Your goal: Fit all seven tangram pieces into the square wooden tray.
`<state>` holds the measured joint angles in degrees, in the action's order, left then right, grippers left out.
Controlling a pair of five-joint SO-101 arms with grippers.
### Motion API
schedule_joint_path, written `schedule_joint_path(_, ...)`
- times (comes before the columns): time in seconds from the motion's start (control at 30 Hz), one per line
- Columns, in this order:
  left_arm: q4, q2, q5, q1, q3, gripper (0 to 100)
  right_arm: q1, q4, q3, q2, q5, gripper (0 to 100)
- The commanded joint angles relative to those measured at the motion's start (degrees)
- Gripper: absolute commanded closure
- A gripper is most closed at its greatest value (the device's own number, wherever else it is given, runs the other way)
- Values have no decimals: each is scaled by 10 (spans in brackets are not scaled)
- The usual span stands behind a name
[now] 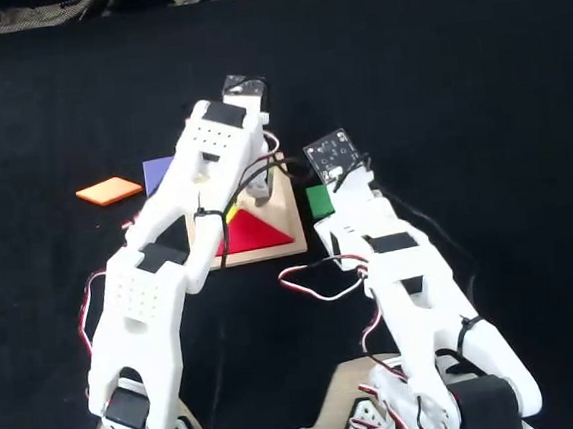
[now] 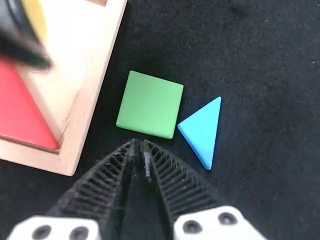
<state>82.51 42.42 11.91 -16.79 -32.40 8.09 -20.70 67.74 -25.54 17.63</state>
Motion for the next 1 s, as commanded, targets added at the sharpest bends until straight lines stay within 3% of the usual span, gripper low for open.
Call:
schedule_joint_path(0.0, 4, -10, -2, 1, -67, 848, 8, 11, -4, -17, 5, 984)
schedule_joint_path(0.53, 55, -4, -8, -36, -9, 848, 5, 11, -4, -17, 5, 984)
schedule_joint_path(0.97, 105, -5, -48, -31, -36, 848, 5, 11, -4, -17, 5, 984)
